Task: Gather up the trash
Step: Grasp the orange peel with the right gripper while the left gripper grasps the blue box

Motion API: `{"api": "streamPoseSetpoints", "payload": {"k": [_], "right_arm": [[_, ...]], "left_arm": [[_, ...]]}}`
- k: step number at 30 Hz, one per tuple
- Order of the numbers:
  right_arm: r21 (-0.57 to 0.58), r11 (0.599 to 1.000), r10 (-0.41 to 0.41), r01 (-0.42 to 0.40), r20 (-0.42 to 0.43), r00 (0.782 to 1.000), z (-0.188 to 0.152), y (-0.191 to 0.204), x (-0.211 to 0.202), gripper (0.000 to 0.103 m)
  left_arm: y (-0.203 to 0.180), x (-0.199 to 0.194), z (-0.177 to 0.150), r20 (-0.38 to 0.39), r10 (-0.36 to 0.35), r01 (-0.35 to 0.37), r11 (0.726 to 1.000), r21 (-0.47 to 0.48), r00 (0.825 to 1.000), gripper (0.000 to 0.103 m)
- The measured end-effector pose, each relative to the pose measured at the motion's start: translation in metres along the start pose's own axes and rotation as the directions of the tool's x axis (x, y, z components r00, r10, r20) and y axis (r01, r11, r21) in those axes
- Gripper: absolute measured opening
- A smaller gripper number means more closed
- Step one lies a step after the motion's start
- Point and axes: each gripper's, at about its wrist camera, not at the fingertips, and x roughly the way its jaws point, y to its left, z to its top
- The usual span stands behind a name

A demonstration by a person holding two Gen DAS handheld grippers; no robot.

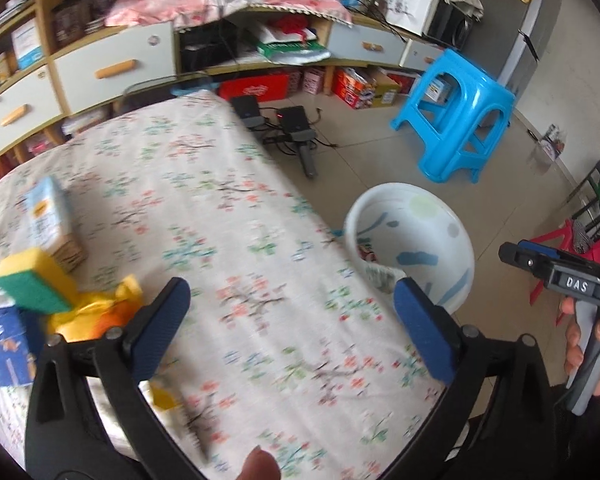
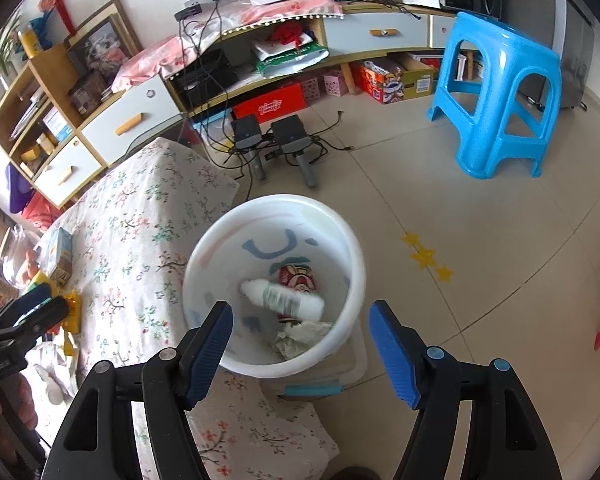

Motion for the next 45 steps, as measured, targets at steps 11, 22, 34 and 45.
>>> {"api": "streamPoseSetpoints", "payload": {"k": [11,22,34,45], "right_arm": [[-0.108,0.993,0.036,-0.038,-0.022,0.999,-0.002,0.067,0.013,0.078],[-0.291,0.95,0.096,-0.116,-0.081,0.992,-0.021,0.18,0.04,0.078],[-0.412,0.892,0.149,-0.189,-0.127,0.981,-0.045,0.286,0.071,0.078],[-0.388,0.899,0.169,-0.204,-0.123,0.978,-0.048,0.33,0.108,0.074]], "left_arm": [[0.087,-0.057,-0.038,0.047,0.196,-0.191,0.977,-0.1,0.979,0.102],[0.172,-0.077,-0.089,-0.032,0.295,-0.293,0.92,-0.26,0.955,0.102],[0.232,-0.099,-0.118,-0.082,0.283,-0.292,0.869,-0.399,0.955,0.102],[0.263,-0.106,-0.122,-0.09,0.266,-0.277,0.835,-0.476,0.96,0.102]]}}
